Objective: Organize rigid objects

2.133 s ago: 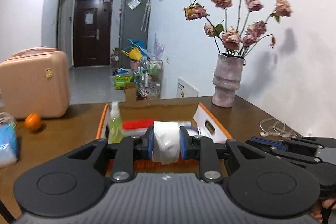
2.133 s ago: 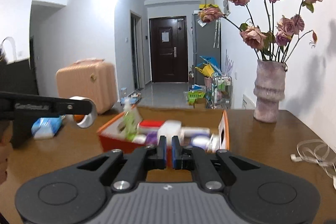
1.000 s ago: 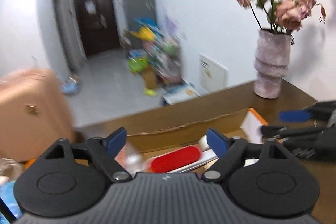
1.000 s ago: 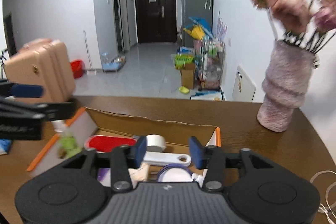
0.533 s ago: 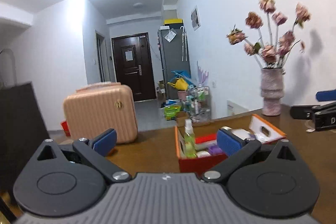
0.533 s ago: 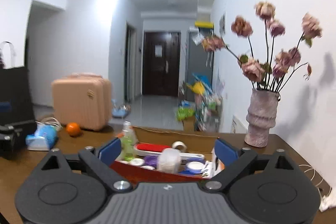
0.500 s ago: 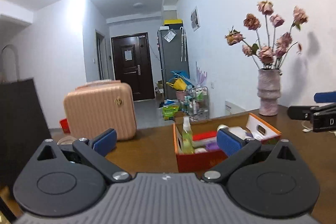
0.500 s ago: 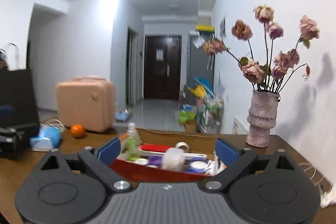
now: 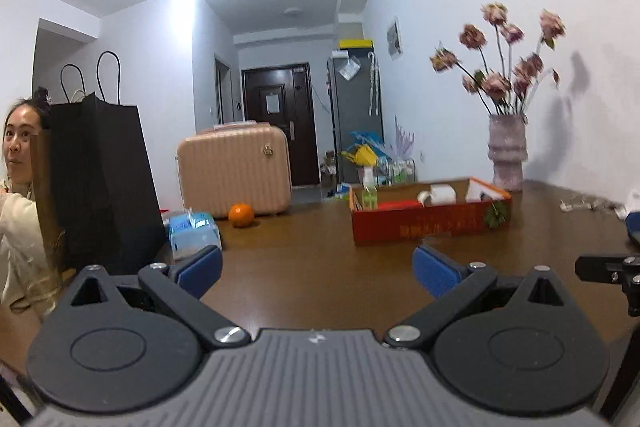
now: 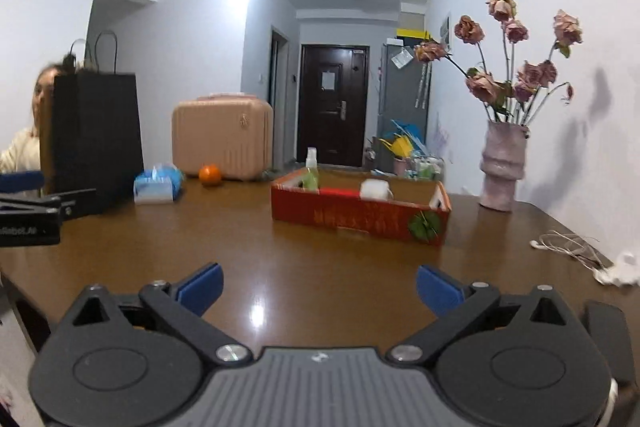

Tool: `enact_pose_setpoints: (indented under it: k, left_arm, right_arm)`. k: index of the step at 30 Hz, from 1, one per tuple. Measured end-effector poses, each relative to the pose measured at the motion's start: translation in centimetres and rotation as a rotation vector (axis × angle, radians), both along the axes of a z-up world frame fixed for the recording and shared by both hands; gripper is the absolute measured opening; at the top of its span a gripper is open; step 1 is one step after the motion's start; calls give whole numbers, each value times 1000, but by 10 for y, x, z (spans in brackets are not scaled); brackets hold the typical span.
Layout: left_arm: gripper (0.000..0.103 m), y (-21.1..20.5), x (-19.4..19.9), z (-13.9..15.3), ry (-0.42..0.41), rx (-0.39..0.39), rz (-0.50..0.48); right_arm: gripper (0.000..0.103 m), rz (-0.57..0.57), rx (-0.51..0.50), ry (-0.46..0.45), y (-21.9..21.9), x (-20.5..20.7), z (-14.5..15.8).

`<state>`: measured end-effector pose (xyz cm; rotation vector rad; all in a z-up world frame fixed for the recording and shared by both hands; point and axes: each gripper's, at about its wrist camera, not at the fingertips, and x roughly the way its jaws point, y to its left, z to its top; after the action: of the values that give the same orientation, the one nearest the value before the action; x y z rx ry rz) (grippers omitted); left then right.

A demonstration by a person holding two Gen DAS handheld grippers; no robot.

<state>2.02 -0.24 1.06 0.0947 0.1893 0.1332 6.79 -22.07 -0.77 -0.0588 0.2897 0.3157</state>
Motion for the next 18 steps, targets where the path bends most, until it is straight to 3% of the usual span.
enact_pose_setpoints:
  k: [5, 18]
  left_arm:
    - [103, -6, -20, -9, 59, -40, -62]
    - [103, -8, -24, -1, 13, -50, -76]
  right_arm:
    - [103, -56, 34, -14, -8, -38, -5]
    - [103, -33, 38, 5, 2, -40, -12]
